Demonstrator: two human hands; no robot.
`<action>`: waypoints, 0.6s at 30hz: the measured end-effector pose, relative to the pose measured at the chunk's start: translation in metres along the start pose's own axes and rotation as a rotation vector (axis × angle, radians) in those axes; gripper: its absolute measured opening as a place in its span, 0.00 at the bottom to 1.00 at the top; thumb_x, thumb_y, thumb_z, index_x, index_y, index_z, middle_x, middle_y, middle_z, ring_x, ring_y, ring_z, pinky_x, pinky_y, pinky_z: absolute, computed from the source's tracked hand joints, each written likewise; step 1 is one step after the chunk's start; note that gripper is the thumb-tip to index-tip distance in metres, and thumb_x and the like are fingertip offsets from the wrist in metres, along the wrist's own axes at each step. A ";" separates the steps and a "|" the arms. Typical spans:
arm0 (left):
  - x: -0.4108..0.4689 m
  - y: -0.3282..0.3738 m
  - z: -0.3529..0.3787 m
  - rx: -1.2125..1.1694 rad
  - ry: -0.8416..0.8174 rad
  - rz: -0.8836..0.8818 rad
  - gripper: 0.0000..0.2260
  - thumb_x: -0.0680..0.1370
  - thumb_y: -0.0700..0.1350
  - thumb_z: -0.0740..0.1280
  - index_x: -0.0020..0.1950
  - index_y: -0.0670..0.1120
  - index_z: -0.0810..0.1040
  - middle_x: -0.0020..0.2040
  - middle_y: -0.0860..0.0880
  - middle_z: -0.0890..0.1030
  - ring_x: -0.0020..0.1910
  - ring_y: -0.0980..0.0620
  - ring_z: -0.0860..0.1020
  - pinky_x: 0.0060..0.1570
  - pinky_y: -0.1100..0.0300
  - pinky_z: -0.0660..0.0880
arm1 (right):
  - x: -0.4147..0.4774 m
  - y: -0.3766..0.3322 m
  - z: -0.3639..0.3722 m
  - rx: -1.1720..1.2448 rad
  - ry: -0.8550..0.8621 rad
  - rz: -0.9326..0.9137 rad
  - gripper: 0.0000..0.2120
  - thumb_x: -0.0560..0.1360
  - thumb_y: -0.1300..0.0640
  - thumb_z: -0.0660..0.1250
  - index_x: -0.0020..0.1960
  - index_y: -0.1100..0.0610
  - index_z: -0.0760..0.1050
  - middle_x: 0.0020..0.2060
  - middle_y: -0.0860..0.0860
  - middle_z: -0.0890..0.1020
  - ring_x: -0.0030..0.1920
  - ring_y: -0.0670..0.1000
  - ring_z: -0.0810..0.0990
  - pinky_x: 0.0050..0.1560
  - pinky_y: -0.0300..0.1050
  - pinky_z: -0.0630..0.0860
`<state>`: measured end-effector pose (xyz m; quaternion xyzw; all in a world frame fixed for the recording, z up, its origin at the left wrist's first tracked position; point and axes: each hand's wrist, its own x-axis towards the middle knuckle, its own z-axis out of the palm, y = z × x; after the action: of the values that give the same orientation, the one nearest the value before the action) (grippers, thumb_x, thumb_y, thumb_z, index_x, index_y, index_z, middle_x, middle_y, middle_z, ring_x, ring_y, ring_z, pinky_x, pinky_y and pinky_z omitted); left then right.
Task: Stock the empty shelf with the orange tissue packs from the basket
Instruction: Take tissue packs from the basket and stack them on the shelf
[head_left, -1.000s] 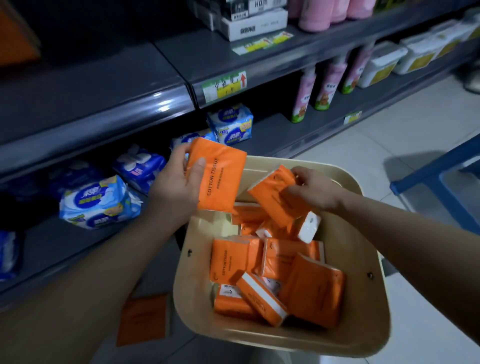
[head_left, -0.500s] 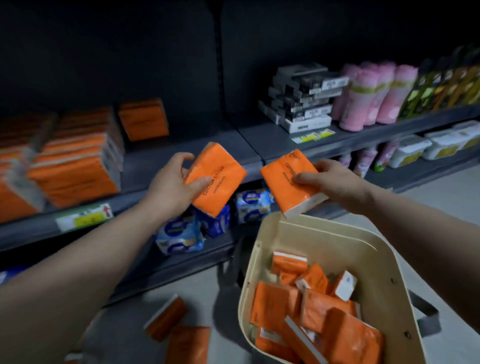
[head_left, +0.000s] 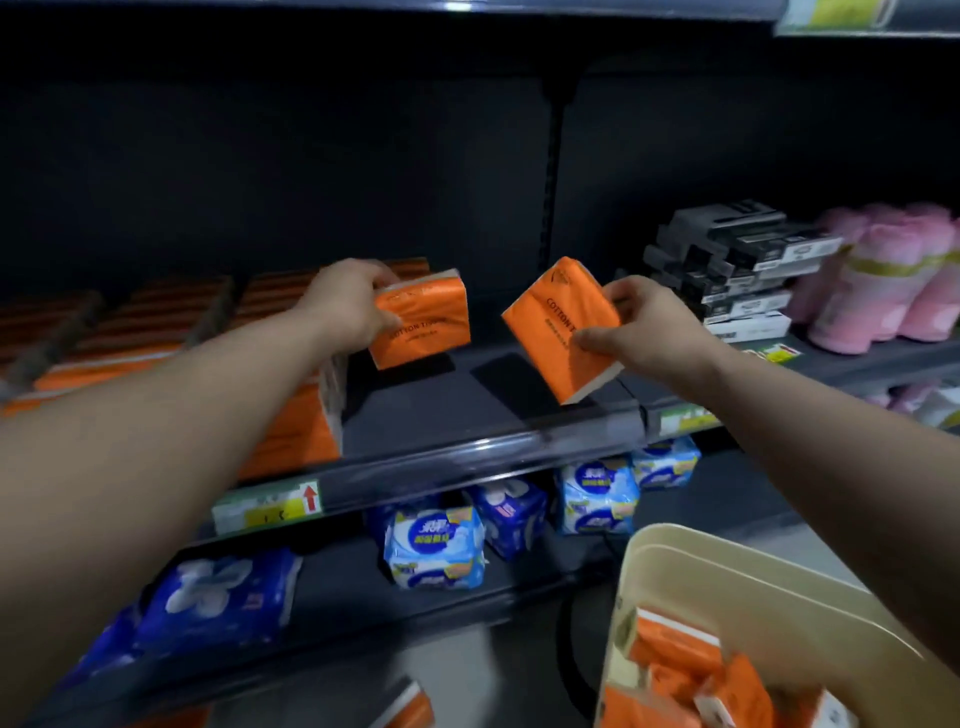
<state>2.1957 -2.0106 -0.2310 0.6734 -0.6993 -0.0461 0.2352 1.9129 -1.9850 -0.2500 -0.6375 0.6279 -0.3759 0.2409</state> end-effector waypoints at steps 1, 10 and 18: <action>0.009 -0.005 0.003 0.028 -0.009 -0.003 0.22 0.71 0.45 0.74 0.64 0.47 0.75 0.62 0.44 0.77 0.61 0.45 0.74 0.54 0.60 0.68 | 0.007 -0.002 0.006 0.003 -0.004 -0.010 0.24 0.66 0.53 0.76 0.58 0.53 0.71 0.47 0.49 0.79 0.44 0.47 0.79 0.40 0.41 0.72; 0.070 -0.039 0.034 0.216 -0.084 -0.024 0.23 0.73 0.37 0.71 0.67 0.40 0.72 0.66 0.38 0.73 0.64 0.40 0.72 0.62 0.54 0.67 | 0.057 -0.003 0.045 0.005 0.014 -0.037 0.23 0.67 0.54 0.76 0.58 0.53 0.72 0.46 0.48 0.79 0.42 0.44 0.78 0.37 0.38 0.71; 0.090 -0.054 0.045 0.341 -0.009 0.061 0.16 0.75 0.36 0.68 0.62 0.39 0.77 0.62 0.37 0.75 0.61 0.38 0.74 0.59 0.54 0.70 | 0.073 -0.003 0.059 0.017 -0.001 -0.062 0.25 0.67 0.54 0.76 0.61 0.53 0.70 0.45 0.47 0.77 0.42 0.41 0.76 0.35 0.35 0.69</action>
<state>2.2289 -2.1130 -0.2673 0.6817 -0.7183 0.0773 0.1156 1.9560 -2.0660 -0.2708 -0.6547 0.6046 -0.3882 0.2347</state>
